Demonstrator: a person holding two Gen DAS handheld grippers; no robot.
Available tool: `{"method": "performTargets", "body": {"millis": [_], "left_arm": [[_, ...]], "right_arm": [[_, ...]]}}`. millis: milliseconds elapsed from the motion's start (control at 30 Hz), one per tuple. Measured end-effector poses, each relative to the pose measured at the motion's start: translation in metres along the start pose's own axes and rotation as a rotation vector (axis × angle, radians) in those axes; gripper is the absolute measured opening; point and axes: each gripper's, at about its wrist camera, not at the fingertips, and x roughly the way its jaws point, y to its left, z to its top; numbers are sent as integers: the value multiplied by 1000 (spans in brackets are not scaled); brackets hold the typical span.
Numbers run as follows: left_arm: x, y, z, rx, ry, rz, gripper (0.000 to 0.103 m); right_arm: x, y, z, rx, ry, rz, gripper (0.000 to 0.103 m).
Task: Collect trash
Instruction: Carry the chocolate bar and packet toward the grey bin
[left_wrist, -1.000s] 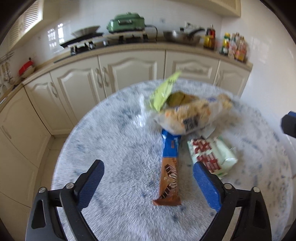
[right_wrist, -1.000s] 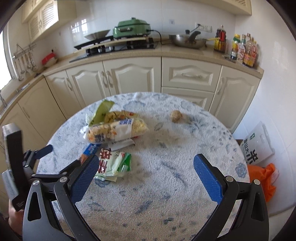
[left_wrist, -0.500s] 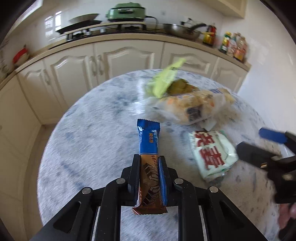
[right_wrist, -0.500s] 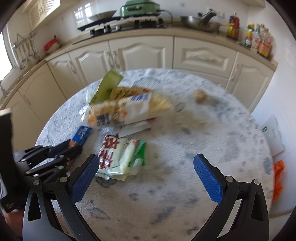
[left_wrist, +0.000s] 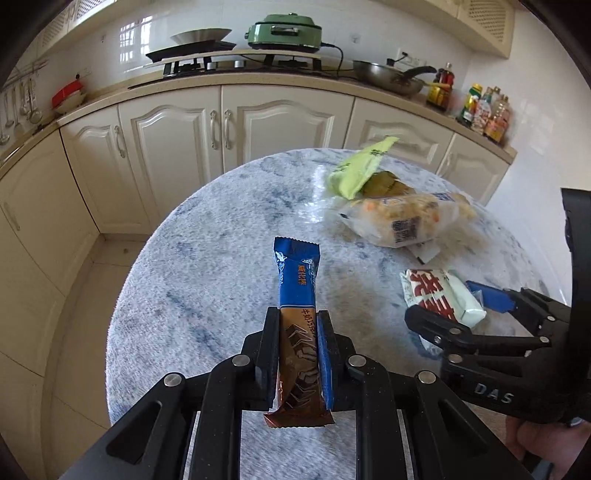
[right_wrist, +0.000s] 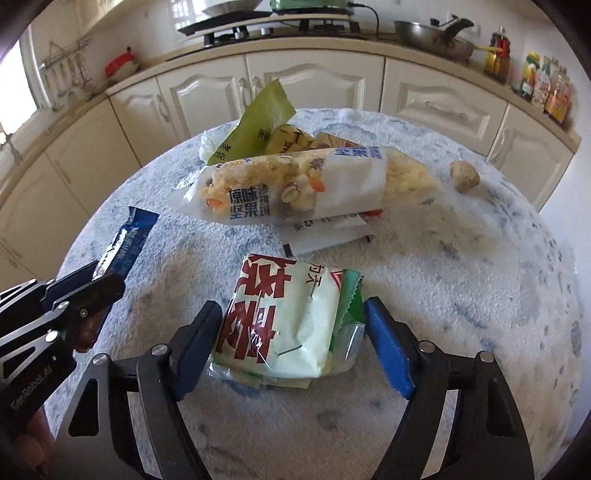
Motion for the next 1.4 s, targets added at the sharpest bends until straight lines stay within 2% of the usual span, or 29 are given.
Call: {"method": "performTargets", "body": {"millis": [200, 533, 833, 1167, 1400], "left_arm": [[-20, -23, -8, 32, -27, -16, 15], [-51, -66, -7, 89, -97, -53, 15], [-90, -111, 3, 146, -185, -125, 15], [-122, -179, 9, 253, -267, -225, 15], [-119, -233, 13, 336, -260, -334, 15]], "right_arm": [[-27, -27, -20, 58, -16, 16, 78], [-97, -74, -35, 157, -133, 0, 78], [-155, -115, -41, 231, -241, -4, 78], [-218, -177, -54, 301, -350, -72, 79], [-268, -234, -79, 383, -418, -167, 79]]}}
